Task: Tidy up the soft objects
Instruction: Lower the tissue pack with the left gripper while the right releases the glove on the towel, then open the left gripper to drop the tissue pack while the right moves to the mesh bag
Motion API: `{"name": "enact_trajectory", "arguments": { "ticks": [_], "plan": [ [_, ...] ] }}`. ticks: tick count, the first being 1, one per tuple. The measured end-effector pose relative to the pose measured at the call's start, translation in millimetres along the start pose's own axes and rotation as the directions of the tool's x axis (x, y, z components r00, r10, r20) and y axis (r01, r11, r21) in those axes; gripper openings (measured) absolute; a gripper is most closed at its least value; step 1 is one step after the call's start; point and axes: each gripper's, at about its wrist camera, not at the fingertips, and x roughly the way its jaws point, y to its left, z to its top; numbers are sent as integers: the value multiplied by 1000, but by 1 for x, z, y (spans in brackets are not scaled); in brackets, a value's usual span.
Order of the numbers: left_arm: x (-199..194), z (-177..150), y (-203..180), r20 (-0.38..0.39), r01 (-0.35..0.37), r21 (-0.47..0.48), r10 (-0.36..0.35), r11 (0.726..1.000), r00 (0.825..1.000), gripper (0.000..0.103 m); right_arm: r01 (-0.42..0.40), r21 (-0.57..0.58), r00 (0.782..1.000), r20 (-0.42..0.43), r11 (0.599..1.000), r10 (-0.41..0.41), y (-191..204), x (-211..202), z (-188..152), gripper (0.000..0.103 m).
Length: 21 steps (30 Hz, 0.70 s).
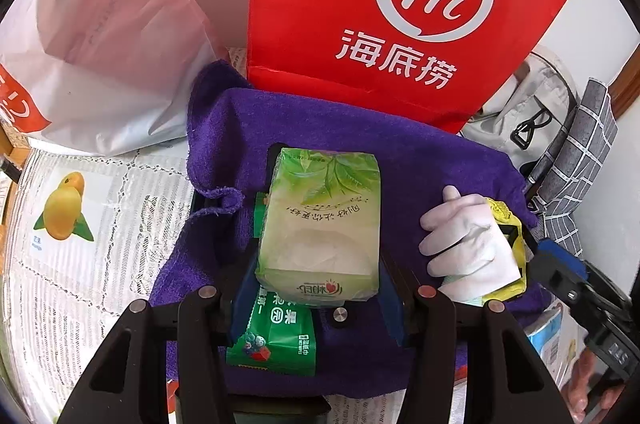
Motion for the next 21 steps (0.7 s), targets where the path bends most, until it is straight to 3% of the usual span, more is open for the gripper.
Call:
{"name": "enact_trajectory", "arguments": {
  "ticks": [6,15,21],
  "plan": [
    [1,-1,-4,-1,-2,13,2,1000,1000,51,55,-93,998,49,994,-50,22,-31,-10,55],
    [2,-2,-14,-6,26,27,-26,999,1000,51,26,-185,999,-34,982,-33,38,-48,-67,55],
    [6,-3,-16,-22,13,31,-12,999,1000,51,43,-214,994,-91,976,-63,43,-48,-107,55]
  ]
}}
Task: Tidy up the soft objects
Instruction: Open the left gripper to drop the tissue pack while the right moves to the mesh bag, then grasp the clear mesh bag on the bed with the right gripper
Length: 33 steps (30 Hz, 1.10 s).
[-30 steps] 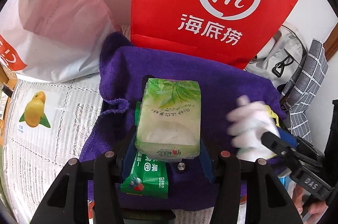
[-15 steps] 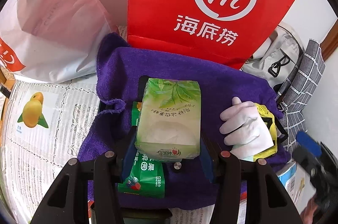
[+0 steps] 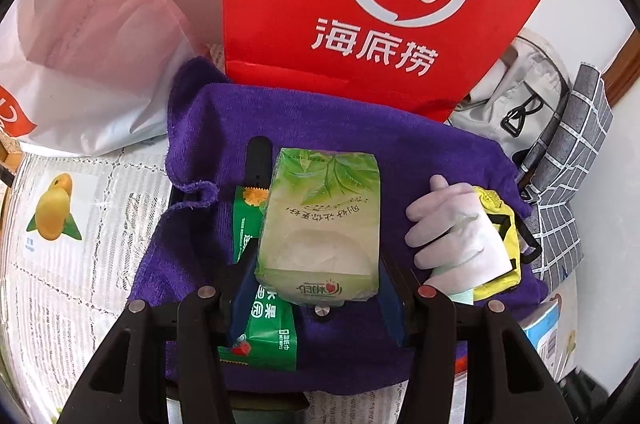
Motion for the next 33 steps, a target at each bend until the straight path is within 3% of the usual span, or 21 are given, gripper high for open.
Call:
{"name": "enact_trajectory", "arguments": {
  "ticks": [2,5,17,19,21,30,32,33],
  "plan": [
    [0,0,0,-6,2,-2,-2,1000,1000,54,-8,2,1000,-12,1000,8,2,2,-7,56],
    [-1,1,-2,-2,10,1,-10,1000,1000,69,3,8,1000,-29,1000,-2,7,4,-16,56],
    [-18,0,-7,19,47,7,-47,999,999,69,20,-12,997,-80,1000,-21,27,14,-35,56],
    [-22,0,-7,26,53,9,-53,999,998,69,29,-11,996,-83,1000,-30,33,16,-37,70],
    [-27,0,-8,33,60,13,-60,998,998,69,93,-9,993,-66,996,-94,38,20,-38,77],
    [-43,-3,-21,65,68,59,-72,996,995,69,269,-26,957,-109,963,-270,50,56,-45,76],
    [-44,-3,-22,69,66,61,-70,996,995,69,274,-16,956,-101,961,-275,51,55,-45,69],
    [-44,-2,-22,68,70,61,-74,996,995,69,274,-16,957,-99,962,-274,51,54,-45,59]
  ]
}}
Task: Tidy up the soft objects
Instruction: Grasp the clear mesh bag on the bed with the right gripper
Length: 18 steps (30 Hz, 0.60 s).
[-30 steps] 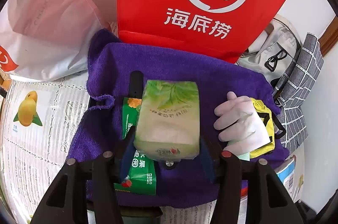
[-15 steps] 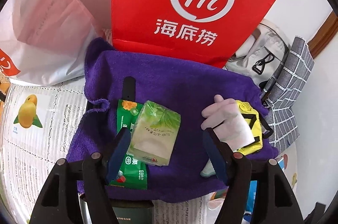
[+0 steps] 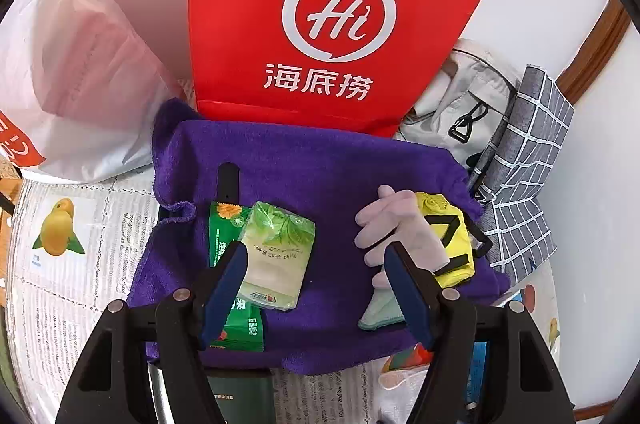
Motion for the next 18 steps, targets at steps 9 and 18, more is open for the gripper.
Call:
{"name": "enact_trajectory", "arguments": {
  "ticks": [9,18],
  "plan": [
    [-13,1,-2,27,9,6,-10,1000,1000,69,-156,48,987,48,987,154,-9,-20,-5,17],
    [-44,-7,-20,81,11,48,-15,999,997,69,-251,55,949,213,967,234,-15,-71,-12,16]
  ]
}}
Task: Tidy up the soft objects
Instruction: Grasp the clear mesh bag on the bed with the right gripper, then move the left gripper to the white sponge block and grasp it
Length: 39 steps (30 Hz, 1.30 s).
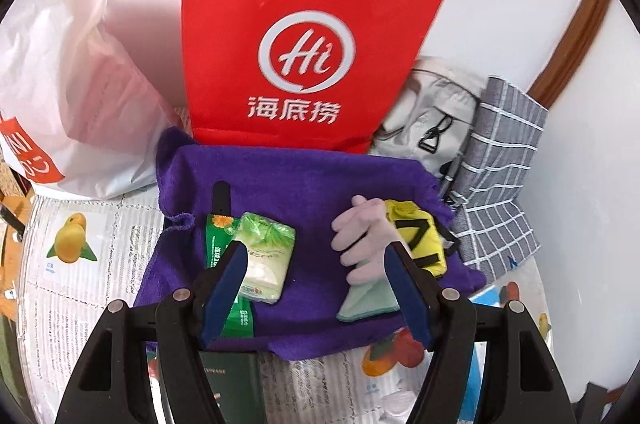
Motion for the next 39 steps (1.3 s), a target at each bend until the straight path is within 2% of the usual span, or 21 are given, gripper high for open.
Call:
{"name": "enact_trajectory", "arguments": {
  "ticks": [4,7,10,13,18,21,24,27,34,39],
  "plan": [
    [-15,-5,-8,30,-18,5,18,1000,999,69,4,19,999,36,1000,-5,-11,-24,1,15],
    [-22,-17,-15,11,1,11,-2,1000,1000,69,23,43,999,42,999,-25,-19,-38,-6,15],
    [-29,-35,-22,-1,-17,42,17,999,1000,69,10,87,999,47,996,-14,-31,-53,-19,15],
    [-35,-54,-25,-14,-25,49,25,999,1000,69,32,102,998,49,994,-37,-38,-63,-32,15],
    [-42,-86,-33,-62,14,45,-11,999,998,69,55,114,997,42,992,-60,-53,-83,-58,15],
    [-48,-103,-45,-66,-3,66,7,998,998,69,81,110,995,47,991,-87,-58,-94,-72,15],
    [-50,-122,-57,-84,14,76,-8,997,996,69,90,120,994,45,989,-96,-66,-103,-86,15],
    [-44,-139,-68,-105,16,92,-7,996,994,69,129,131,990,37,983,-135,-74,-107,-102,15],
    [-13,-183,-89,-165,51,76,-38,996,986,71,121,170,992,27,978,-127,-92,-106,-133,15],
    [6,-200,-109,-185,40,122,-17,992,983,76,102,205,994,23,974,-109,-104,-102,-152,15]
  ]
}}
